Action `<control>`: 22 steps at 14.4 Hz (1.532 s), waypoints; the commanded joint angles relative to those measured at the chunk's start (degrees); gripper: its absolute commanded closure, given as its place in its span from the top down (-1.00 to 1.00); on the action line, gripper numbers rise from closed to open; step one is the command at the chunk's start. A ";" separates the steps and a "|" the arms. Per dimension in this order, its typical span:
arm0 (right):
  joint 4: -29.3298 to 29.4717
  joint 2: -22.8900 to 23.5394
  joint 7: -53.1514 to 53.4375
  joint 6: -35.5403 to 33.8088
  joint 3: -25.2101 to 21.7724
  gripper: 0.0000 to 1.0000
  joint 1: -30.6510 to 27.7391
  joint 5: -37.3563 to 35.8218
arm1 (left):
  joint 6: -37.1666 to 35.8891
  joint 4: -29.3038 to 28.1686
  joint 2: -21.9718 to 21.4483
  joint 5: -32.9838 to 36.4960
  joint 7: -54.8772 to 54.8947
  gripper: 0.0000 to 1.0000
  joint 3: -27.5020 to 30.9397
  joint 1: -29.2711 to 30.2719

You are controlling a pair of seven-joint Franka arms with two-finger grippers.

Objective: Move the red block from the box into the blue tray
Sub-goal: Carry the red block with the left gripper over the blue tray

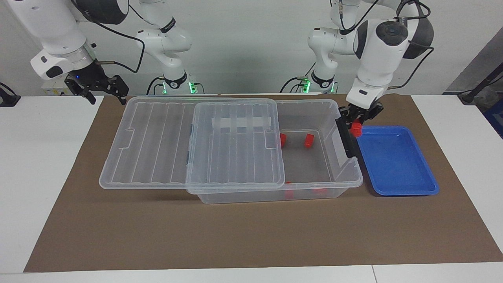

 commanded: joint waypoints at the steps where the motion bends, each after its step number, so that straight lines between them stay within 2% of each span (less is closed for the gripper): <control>1: -0.25 -0.29 0.93 0.35 0.14 1.00 0.30 0.17 | 0.69 -0.66 -0.58 -1.03 8.89 -1.00 -0.54 5.32; 8: -1.22 -0.46 0.93 2.81 0.49 1.00 0.30 0.26 | 2.63 -0.74 -0.40 -1.03 24.48 -1.00 -0.54 15.97; 10: -1.31 -0.46 1.02 2.81 0.49 1.00 0.30 0.26 | 5.08 -2.40 -0.67 -1.03 23.35 -1.00 -0.54 16.06; 12: -1.39 -0.46 1.02 2.81 0.49 1.00 0.30 0.26 | 9.82 -6.18 -0.84 -1.12 16.53 -1.00 -0.62 16.06; 15: -1.66 -0.55 1.11 2.81 0.49 1.00 0.30 0.26 | 13.00 -8.21 -0.23 -1.56 9.03 -1.00 -0.62 15.36; 18: -1.66 -0.55 1.11 2.81 0.49 1.00 0.30 0.26 | 17.47 -11.81 -0.32 -5.77 8.40 -1.00 -0.54 16.67; 22: -1.75 -0.64 1.19 2.81 0.49 1.00 0.30 0.35 | 22.65 -16.64 -0.14 -5.87 8.49 -1.00 -0.62 17.82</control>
